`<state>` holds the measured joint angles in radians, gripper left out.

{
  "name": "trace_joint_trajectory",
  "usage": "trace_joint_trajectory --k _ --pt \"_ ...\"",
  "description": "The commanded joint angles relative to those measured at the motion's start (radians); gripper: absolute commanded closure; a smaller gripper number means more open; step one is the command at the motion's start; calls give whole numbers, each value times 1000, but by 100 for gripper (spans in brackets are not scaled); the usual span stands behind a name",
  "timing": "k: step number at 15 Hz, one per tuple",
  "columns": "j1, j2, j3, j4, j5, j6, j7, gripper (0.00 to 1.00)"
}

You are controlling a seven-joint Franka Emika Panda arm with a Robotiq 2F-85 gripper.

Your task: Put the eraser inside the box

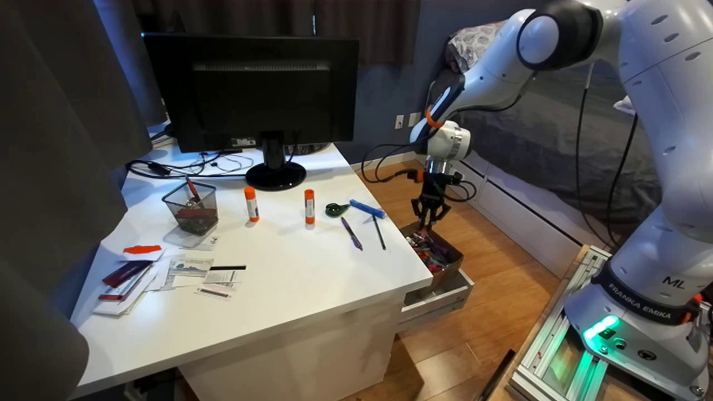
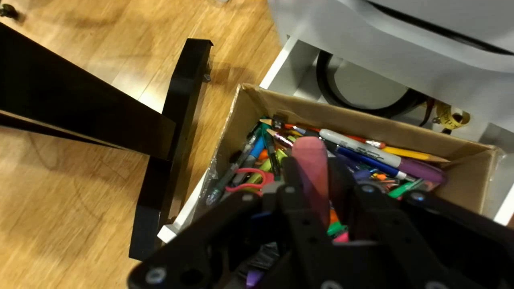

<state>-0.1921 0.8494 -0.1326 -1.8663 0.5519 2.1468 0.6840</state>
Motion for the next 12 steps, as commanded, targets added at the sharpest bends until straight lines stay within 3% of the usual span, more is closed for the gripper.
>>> trace_joint_trajectory --k 1,12 --pt "-40 107 22 124 39 2 -27 94" --pt "-48 310 24 313 14 -15 -7 94"
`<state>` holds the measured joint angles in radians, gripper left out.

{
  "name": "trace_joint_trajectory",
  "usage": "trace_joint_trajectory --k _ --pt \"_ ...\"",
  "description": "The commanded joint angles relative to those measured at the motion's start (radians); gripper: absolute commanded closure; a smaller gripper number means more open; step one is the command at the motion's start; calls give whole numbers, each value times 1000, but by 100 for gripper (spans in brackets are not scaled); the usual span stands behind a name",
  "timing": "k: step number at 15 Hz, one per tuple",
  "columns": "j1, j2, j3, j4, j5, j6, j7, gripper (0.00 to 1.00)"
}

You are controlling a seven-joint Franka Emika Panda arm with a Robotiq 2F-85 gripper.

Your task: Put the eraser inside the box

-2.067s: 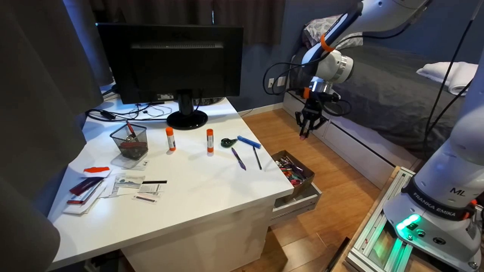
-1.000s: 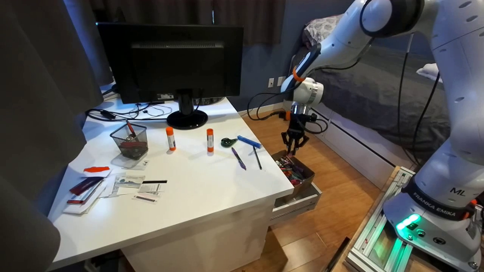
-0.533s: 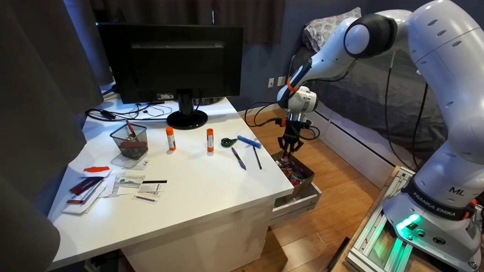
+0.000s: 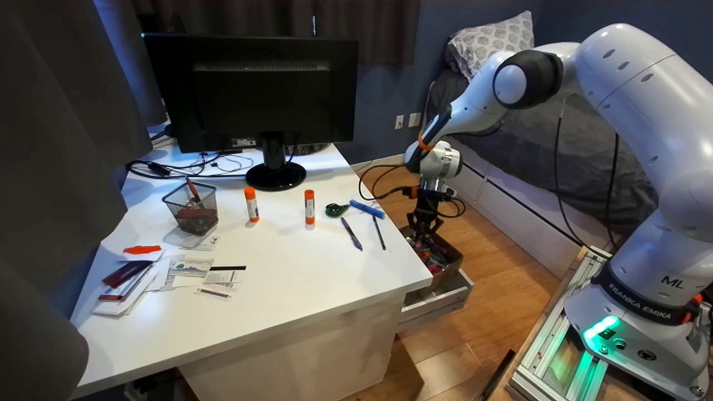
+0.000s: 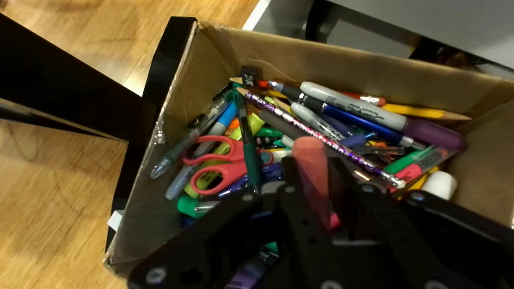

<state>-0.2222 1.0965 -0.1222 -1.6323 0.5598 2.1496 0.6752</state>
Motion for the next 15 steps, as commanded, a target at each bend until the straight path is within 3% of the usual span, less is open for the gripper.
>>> trace_joint_trajectory --k 1,8,9,11,15 --pt "-16 77 11 93 5 -13 6 94" --pt "-18 147 8 170 -3 -7 17 94" --pt "-16 150 6 177 -5 -8 20 52" --pt "-21 143 7 179 -5 -11 15 45" --pt "-46 45 18 111 2 -30 -46 17"
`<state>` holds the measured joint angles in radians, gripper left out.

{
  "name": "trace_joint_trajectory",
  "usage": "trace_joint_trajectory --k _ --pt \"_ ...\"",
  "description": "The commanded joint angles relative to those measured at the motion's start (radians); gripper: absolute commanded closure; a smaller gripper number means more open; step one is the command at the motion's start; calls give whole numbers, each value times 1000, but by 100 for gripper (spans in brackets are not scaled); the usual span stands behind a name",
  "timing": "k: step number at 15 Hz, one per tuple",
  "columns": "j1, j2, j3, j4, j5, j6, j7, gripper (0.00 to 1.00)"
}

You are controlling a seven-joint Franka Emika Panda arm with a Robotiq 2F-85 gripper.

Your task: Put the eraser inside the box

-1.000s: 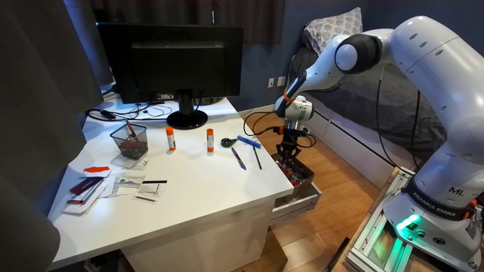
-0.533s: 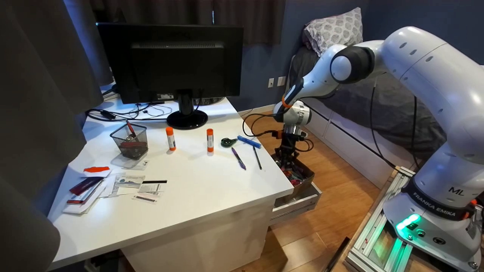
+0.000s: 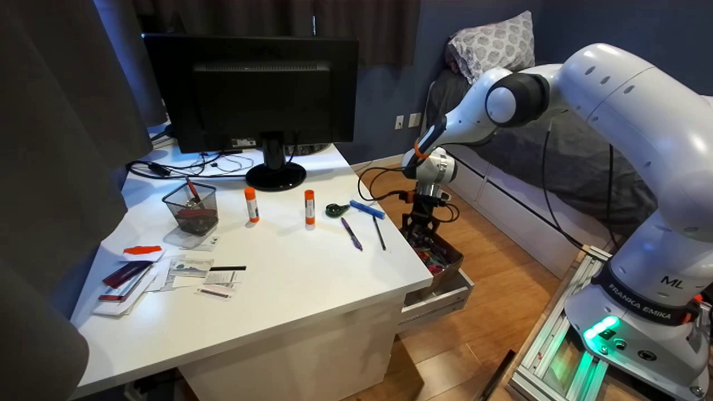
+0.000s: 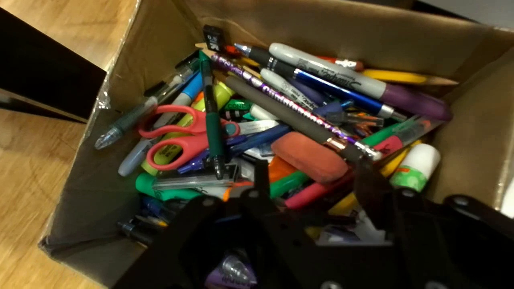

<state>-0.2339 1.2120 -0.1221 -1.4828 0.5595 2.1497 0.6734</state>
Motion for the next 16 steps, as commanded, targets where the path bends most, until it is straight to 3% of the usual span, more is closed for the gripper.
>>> trace_joint_trajectory --k 1,3,7,14,15,16 --pt "-41 -112 18 -71 -1 -49 -67 9" --pt "-46 -204 7 -143 -16 -105 -123 0" --pt "-12 -401 -54 -329 -128 -137 -298 0" --pt "-27 -705 -80 -666 -275 42 -622 0" --pt "-33 -587 -72 -516 -251 -36 -534 0" --pt "-35 -624 -72 -563 -257 -10 -568 0"
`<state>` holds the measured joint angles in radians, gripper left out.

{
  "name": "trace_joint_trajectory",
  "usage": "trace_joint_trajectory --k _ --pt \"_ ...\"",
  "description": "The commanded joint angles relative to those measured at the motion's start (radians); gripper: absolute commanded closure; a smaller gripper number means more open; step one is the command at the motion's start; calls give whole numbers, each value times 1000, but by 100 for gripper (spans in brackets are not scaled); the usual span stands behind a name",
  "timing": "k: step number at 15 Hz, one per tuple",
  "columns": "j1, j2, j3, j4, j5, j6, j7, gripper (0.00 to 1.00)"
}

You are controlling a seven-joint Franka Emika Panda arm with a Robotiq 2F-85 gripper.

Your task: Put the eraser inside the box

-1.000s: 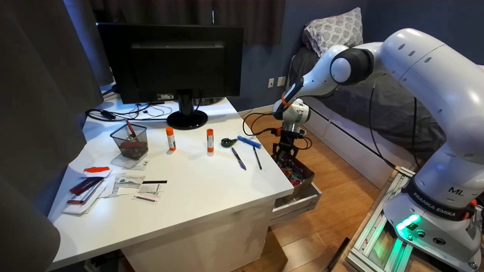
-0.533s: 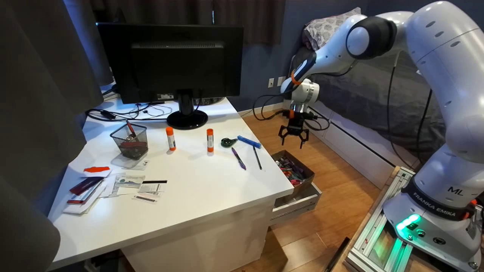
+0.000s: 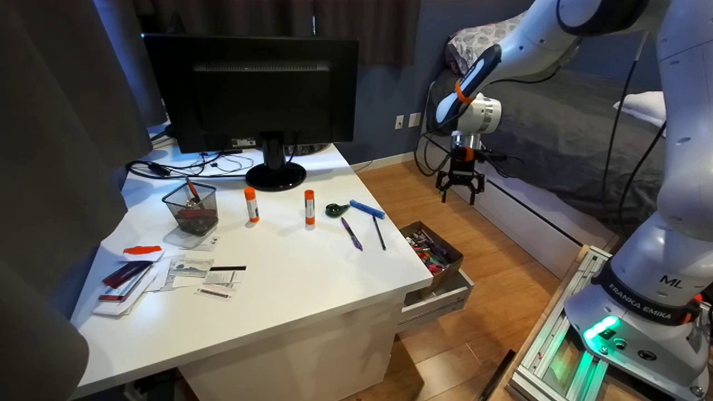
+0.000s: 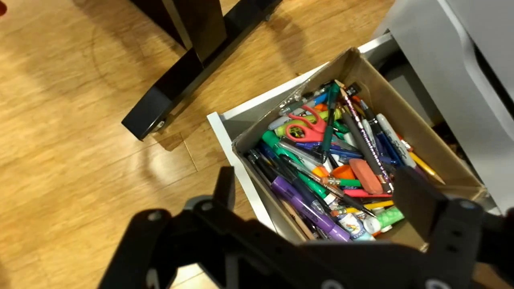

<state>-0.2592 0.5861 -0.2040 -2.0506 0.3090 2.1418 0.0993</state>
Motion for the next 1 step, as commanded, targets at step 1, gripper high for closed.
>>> trace_joint_trajectory --k 1 --pt "-11 -26 9 -29 -8 12 -14 0"
